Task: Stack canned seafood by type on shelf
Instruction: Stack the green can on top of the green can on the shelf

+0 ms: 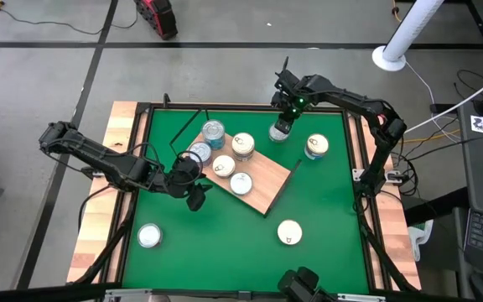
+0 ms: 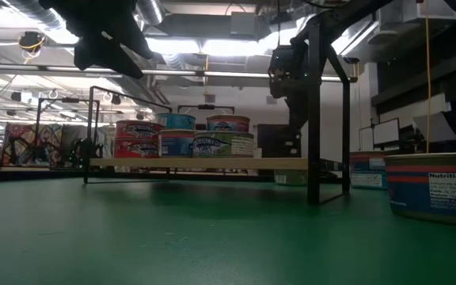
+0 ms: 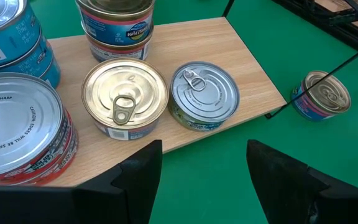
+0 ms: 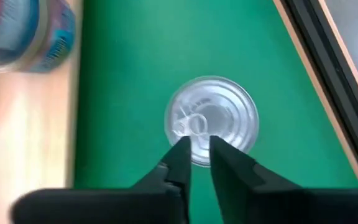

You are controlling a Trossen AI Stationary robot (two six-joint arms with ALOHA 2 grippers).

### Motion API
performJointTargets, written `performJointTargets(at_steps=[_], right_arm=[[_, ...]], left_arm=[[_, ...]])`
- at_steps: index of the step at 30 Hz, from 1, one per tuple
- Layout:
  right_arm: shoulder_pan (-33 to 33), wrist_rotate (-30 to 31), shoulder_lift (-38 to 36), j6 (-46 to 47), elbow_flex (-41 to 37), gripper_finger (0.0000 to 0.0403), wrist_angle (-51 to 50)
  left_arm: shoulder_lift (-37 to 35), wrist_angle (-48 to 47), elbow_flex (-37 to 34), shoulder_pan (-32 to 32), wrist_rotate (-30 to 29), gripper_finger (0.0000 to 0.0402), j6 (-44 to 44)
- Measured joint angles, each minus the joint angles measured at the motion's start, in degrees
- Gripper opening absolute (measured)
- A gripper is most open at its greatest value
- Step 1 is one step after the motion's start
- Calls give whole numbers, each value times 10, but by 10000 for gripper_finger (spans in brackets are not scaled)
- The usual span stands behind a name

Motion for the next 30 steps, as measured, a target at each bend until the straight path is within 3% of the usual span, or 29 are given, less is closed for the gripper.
performJointTargets(at_steps=[7, 10, 24, 30], right_arm=[[-2, 83, 0, -10, -54, 140, 61], [-10, 86, 0, -10, -77, 158, 93], [-79, -34, 0, -10, -110, 163, 113], [-79, -40, 0, -10, -110, 163, 113]], left_arm=[[0, 0, 0, 0, 0, 227, 1], [0, 0, 0, 0, 0, 227, 1], [0, 0, 0, 0, -5, 227, 1], [0, 0, 0, 0, -6, 227, 2]])
